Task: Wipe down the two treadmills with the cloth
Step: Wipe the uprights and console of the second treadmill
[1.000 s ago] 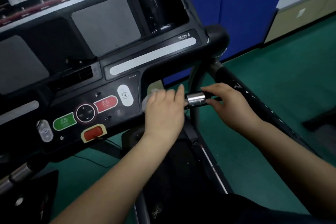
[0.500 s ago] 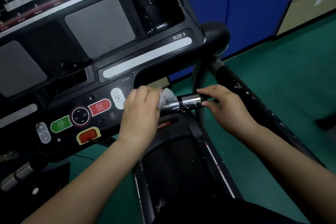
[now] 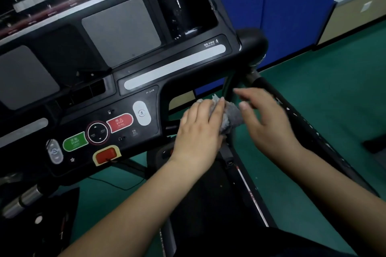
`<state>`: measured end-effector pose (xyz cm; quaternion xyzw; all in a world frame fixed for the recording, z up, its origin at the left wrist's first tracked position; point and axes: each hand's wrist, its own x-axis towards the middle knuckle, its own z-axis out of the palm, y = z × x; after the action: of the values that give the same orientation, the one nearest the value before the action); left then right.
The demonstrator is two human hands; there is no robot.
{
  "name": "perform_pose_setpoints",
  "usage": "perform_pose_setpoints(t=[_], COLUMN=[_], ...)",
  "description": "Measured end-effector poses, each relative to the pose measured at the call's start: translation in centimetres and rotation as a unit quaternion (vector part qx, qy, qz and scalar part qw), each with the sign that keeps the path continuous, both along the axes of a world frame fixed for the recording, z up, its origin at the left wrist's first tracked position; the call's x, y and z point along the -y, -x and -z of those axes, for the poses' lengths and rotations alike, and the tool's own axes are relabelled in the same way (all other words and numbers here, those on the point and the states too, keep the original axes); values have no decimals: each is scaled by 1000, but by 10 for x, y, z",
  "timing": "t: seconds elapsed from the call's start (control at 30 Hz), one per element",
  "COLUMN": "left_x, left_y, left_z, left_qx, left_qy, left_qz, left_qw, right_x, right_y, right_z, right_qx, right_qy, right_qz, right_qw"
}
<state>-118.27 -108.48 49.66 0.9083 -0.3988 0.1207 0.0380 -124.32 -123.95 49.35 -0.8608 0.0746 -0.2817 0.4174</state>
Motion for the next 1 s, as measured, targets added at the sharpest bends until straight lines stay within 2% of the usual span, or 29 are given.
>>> perform_pose_setpoints(t=[0.07, 0.13, 0.2, 0.3, 0.37, 0.47, 0.57, 0.67, 0.73, 0.8, 0.87, 1.0], left_x=[-13, -35, -66, -103, -109, -105, -107, -109, -107, -108, -108, -108], left_y=[-4, -11, -19, -34, -46, -54, -57, -58, -59, -59, -59, -58], left_z=[-10, -27, -45, -64, -62, -45, -34, -33, -32, -31, -31, -33], left_qx=[-79, -138, -75, 27, 33, 38, 44, 52, 56, 55, 55, 56], left_qy=[5, 33, 101, 164, 167, 122, 118, 121, 121, 120, 119, 120], left_qz=[17, 29, 12, -106, -159, -162, -160, -153, -148, -147, -149, -147], left_qw=[997, 989, 992, 980, 973, 978, 979, 979, 980, 980, 980, 980], right_x=[-20, -37, -47, -61, -78, -89, -61, -35, -42, -67, -97, -109], right_y=[-6, -9, -8, -13, -26, -41, -32, -13, -12, -21, -31, -47], right_z=[2, 10, 17, 18, 15, 17, 28, 31, 26, 20, 20, 25], right_qx=[-51, -88, -93, -106, -114, -81, -38, -30, -49, -61, -69, -47], right_qy=[26, 81, 131, 189, 228, 278, 287, 209, 155, 171, 228, 265], right_qz=[-89, -112, -83, -60, -57, -49, -26, 82, 111, 75, 34, 32], right_qw=[994, 986, 984, 974, 965, 956, 957, 974, 980, 980, 971, 963])
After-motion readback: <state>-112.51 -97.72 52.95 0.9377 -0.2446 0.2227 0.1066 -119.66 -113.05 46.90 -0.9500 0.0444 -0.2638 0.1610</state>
